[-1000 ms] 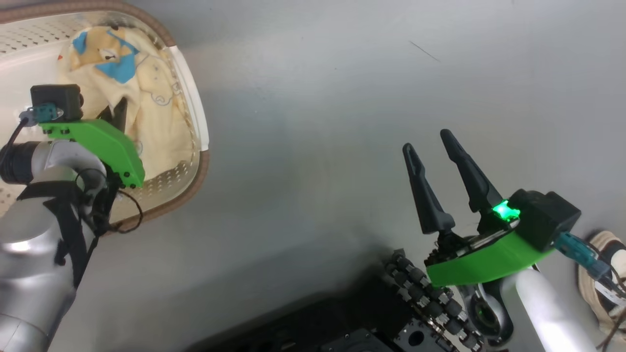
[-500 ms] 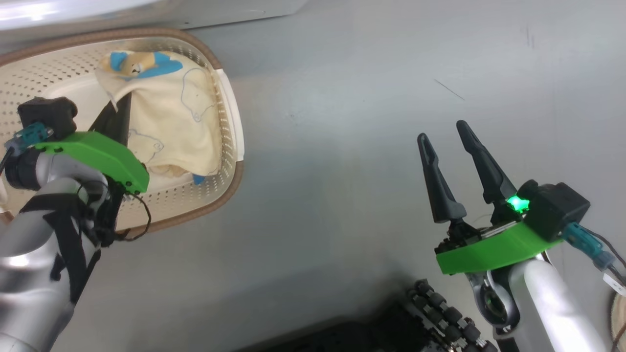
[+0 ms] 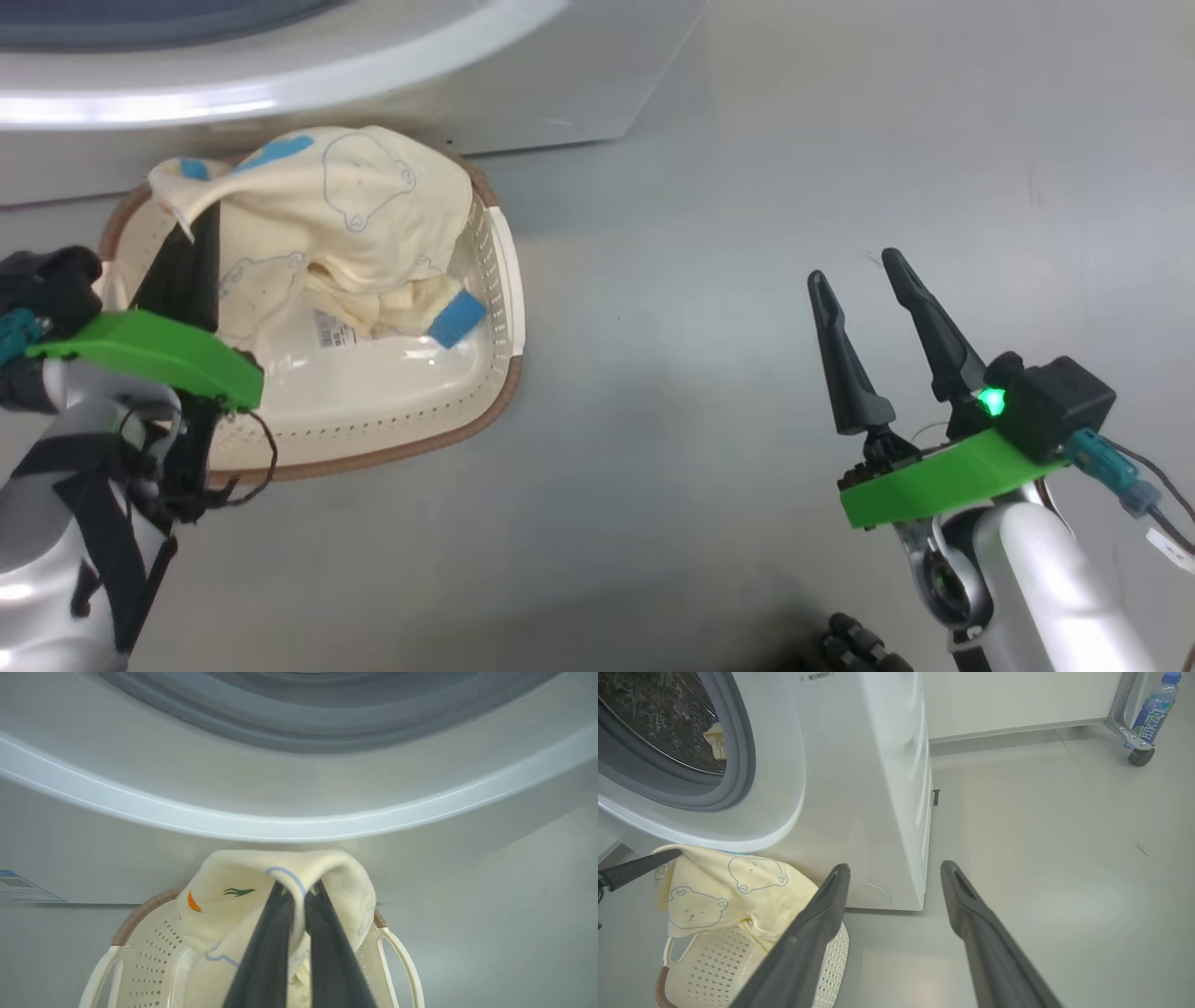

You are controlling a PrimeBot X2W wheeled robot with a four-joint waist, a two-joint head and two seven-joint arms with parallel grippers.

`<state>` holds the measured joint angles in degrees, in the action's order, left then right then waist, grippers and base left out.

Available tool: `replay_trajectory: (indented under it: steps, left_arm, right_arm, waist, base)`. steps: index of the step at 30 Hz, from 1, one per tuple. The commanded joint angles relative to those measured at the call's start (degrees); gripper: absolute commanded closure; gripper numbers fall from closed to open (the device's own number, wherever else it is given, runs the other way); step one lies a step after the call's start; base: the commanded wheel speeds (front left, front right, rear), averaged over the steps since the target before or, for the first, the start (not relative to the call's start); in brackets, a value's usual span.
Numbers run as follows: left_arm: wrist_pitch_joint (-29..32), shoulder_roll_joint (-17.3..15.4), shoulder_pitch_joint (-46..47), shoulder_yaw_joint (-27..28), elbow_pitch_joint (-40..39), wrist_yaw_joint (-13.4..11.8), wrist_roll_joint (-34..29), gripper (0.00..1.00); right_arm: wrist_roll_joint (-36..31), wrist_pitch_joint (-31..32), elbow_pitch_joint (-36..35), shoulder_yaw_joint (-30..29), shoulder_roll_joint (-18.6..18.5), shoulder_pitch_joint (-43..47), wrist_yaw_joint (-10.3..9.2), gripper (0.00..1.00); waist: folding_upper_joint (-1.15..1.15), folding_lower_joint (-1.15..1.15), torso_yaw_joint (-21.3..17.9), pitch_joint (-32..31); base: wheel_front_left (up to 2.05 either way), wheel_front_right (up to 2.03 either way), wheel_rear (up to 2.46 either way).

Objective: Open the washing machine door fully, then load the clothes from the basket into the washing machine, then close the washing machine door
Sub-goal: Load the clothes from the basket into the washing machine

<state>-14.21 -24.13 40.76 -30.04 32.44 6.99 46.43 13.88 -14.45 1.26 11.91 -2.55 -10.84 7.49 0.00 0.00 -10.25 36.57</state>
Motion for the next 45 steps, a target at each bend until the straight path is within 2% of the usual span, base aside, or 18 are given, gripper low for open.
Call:
replay_trajectory:
  steps: [1, 12, 19, 31, 39, 45]
  left_arm:
    - [-0.8, -2.3, -1.4, 2.9, -2.4, -0.4, -1.2, 1.0]
    - [-0.8, -1.5, -14.0, 16.7, -15.8, -3.1, -7.8, 1.0]
    - [-0.8, -0.6, -19.8, 21.6, -22.9, -4.9, -11.1, 1.0]
    - [-0.8, -0.6, -26.9, 24.8, -28.8, -8.0, -15.6, 1.0]
    - [-0.8, -2.3, -32.9, 25.4, -31.2, -10.6, -20.1, 1.0]
    - [-0.8, -2.1, -37.8, 26.1, -32.4, -12.6, -20.4, 1.0]
  right_arm:
    - [-0.4, -0.5, -1.2, 1.1, -0.3, 1.6, 0.0, 0.0]
    - [-0.7, -0.5, 2.2, 2.9, -0.3, 2.9, 0.0, 0.0]
    - [-0.5, -0.5, 3.6, 3.2, -0.3, 4.3, 0.0, 0.0]
    - [-0.7, -0.5, 5.2, 3.2, -0.3, 6.6, 0.0, 0.0]
    - [-1.8, -0.5, 5.2, 3.4, -0.3, 8.1, 0.0, 0.0]
    - [-3.2, -0.5, 4.7, 2.9, -0.3, 9.2, 0.0, 0.0]
  waist:
    - [0.0, 0.0, 1.0, -2.4]
    - [0.0, 0.0, 1.6, -12.1]
    - [0.0, 0.0, 2.5, -17.4]
    - [0.0, 0.0, 3.8, -24.6]
    - [0.0, 0.0, 3.1, -29.3]
    - [0.0, 0.0, 2.2, -31.8]
  base:
    - [0.0, 0.0, 0.0]
    - [0.0, 0.0, 0.0]
    - [0.0, 0.0, 0.0]
    - [0.0, 0.0, 0.0]
    - [0.0, 0.0, 0.0]
    - [0.0, 0.0, 0.0]
